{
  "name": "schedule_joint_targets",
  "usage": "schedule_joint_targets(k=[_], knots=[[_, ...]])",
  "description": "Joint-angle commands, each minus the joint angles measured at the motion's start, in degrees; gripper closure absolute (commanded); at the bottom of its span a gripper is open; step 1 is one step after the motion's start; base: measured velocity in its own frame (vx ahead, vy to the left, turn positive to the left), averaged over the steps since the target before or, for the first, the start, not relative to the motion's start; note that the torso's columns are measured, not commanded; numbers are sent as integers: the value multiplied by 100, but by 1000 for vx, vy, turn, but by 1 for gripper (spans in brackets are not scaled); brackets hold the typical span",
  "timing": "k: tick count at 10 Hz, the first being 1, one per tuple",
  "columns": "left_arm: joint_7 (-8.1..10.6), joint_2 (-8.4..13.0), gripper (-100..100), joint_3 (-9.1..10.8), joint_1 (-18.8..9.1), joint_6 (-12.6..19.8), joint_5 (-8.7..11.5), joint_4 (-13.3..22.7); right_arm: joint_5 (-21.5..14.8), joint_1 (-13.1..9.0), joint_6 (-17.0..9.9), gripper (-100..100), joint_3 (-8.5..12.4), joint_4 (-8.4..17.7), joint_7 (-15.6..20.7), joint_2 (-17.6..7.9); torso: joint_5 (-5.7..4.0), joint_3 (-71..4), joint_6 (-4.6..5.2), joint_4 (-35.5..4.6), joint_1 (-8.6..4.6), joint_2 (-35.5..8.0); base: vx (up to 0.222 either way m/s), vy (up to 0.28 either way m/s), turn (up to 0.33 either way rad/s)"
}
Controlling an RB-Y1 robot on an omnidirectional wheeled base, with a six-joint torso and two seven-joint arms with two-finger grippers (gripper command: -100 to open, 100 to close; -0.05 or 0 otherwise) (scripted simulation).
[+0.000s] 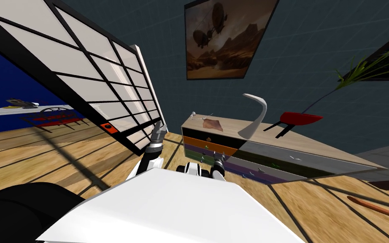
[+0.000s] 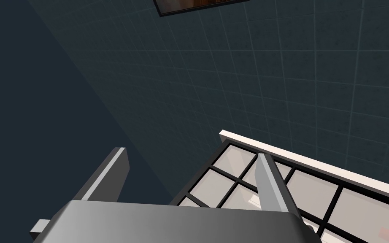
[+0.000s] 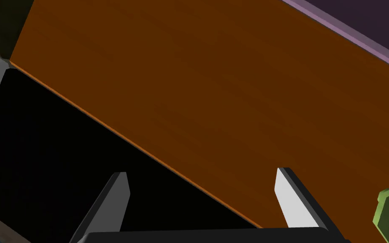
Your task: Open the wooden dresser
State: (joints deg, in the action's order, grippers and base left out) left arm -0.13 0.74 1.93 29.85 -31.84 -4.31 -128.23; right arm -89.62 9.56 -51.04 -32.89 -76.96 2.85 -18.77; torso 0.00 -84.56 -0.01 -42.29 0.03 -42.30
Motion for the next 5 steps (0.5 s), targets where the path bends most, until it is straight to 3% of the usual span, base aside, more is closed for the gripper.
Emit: schedule_joint_targets(k=[1,2,5], knots=[[0,0,0,0,0,0,0,0,-403,-134,-420,-100,-183,317,18,-27,1,0,1,0,-1,-1,16,43,49],[0,0,0,0,0,0,0,0,-451,-134,-494,-100,-183,317,18,-27,0,0,0,0,-1,0,13,36,34],[0,0,0,0,0,0,0,0,-940,-319,-978,-100,-410,718,42,-50,0,0,2,0,-5,0,9,37,57]])
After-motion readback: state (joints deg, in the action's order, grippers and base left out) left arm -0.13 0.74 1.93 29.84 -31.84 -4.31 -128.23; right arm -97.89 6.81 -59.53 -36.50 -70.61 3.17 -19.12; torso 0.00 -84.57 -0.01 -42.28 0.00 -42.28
